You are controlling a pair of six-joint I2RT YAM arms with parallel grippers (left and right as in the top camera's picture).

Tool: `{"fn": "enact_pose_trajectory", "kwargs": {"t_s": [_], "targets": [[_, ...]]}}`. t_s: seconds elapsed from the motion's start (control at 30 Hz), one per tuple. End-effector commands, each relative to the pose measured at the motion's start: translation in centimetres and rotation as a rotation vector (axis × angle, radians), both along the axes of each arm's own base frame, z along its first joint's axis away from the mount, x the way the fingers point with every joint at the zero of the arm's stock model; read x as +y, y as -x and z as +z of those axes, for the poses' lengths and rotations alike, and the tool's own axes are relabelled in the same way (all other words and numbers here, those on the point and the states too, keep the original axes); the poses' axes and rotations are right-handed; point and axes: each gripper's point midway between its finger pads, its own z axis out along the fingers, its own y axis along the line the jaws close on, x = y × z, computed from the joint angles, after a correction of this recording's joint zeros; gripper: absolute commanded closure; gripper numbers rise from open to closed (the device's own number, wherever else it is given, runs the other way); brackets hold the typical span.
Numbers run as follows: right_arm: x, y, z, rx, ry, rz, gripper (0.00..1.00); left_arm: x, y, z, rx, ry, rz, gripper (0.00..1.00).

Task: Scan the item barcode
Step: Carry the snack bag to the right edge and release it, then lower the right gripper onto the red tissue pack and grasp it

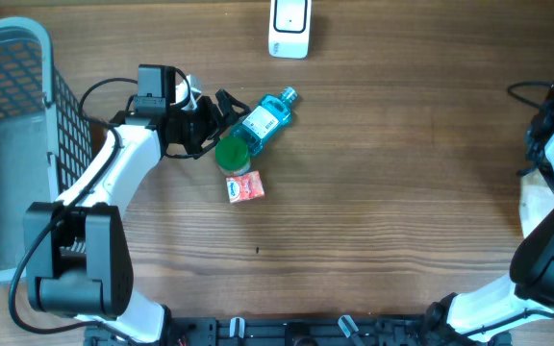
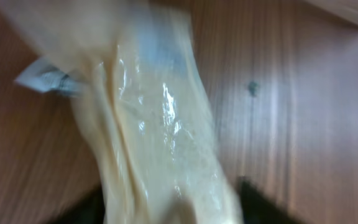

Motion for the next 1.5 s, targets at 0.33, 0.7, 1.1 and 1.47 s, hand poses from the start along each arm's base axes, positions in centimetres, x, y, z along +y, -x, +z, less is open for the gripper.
{"fn": "enact_pose_trajectory", "kwargs": {"t_s": [0.33,0.7,1.1,1.47], "targets": [[12.5,-9.3,12.5,-0.391,-0.264,0.583,0.00,2.4,-2.0,8.2,-0.301,-0.069,-0.054,0.00],[37.5,-7.2,12.6,-0.243,-0.502,1.314,0.00,8.3,-0.3,16.8,-0.351,-0.231,0.075,0.00],[53.3,0.1,3.3,0.121,-0.550,1.641,0.00,10.6,3.0,21.9,-0.482,-0.364,0.157,0.00],[58.1,-0.4,-0.8,0.200,-0.544,1.683,0.00,11.2,4.6,21.9,-0.456,-0.396,0.174,0.00]]}}
